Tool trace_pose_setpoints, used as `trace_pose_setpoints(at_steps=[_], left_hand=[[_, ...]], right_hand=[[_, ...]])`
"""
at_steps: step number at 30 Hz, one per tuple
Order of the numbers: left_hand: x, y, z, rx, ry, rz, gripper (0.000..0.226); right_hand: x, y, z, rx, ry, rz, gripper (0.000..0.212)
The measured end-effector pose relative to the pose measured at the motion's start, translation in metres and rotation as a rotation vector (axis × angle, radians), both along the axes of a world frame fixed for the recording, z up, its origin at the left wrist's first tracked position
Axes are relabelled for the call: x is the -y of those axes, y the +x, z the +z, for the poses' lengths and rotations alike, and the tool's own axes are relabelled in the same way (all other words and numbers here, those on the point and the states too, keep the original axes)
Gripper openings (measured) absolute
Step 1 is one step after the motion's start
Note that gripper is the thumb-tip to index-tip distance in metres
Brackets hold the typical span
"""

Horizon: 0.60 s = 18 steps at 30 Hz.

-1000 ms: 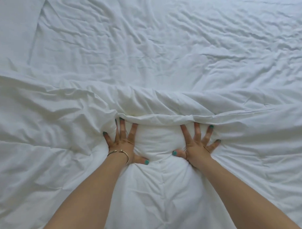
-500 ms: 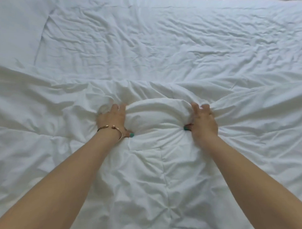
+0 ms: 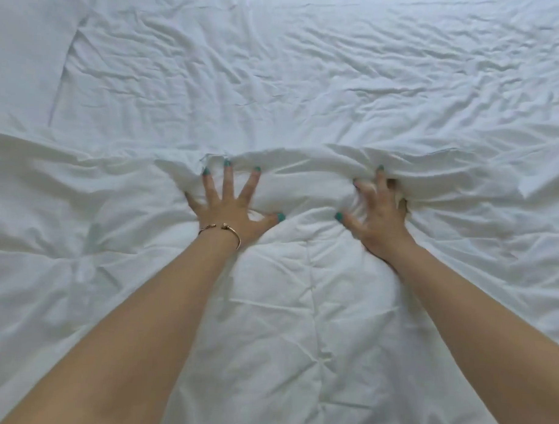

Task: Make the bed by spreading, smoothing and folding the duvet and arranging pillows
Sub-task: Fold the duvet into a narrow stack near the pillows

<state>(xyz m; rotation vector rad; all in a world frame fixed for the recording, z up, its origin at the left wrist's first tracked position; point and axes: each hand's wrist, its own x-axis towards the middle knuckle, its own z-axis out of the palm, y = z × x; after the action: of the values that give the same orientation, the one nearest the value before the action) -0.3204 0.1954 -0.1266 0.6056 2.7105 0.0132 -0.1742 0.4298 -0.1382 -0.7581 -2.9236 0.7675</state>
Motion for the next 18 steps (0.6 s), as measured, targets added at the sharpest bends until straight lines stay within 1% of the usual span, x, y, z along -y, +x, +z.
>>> trace_pose_setpoints(at_steps=[3, 5, 9, 11, 13, 14, 15, 16, 17, 18], left_hand=[[0.000, -0.002, -0.021, -0.095, 0.007, -0.021, 0.091], [-0.005, -0.012, -0.023, -0.075, -0.003, -0.045, 0.091], [-0.010, -0.033, -0.018, 0.042, -0.030, -0.063, 0.092], [-0.009, -0.042, -0.006, 0.169, -0.025, -0.079, 0.091], [0.001, -0.051, 0.013, 0.305, 0.060, -0.128, 0.084], [0.010, -0.056, 0.025, 0.305, 0.137, -0.161, 0.073], [0.023, -0.063, 0.038, 0.241, 0.237, -0.155, 0.059], [0.037, -0.071, 0.051, 0.098, 0.321, -0.105, 0.048], [0.055, -0.078, 0.062, -0.089, 0.345, -0.029, 0.046], [0.074, -0.087, 0.072, -0.248, 0.307, 0.036, 0.046]], right_hand=[[-0.001, -0.013, -0.023, 0.257, 0.141, -0.006, 0.075], [-0.006, -0.024, -0.020, 0.361, 0.161, 0.010, 0.069], [-0.011, -0.044, -0.010, 0.552, 0.136, 0.010, 0.067], [-0.009, -0.054, -0.002, 0.634, 0.134, -0.013, 0.065], [-0.002, -0.063, 0.013, 0.733, 0.151, -0.054, 0.064], [0.006, -0.071, 0.025, 0.769, 0.201, -0.068, 0.065], [0.021, -0.080, 0.039, 0.777, 0.275, -0.065, 0.064], [0.041, -0.089, 0.052, 0.706, 0.345, -0.036, 0.061], [0.064, -0.100, 0.061, 0.560, 0.364, 0.008, 0.060], [0.087, -0.110, 0.066, 0.390, 0.336, 0.066, 0.065]])
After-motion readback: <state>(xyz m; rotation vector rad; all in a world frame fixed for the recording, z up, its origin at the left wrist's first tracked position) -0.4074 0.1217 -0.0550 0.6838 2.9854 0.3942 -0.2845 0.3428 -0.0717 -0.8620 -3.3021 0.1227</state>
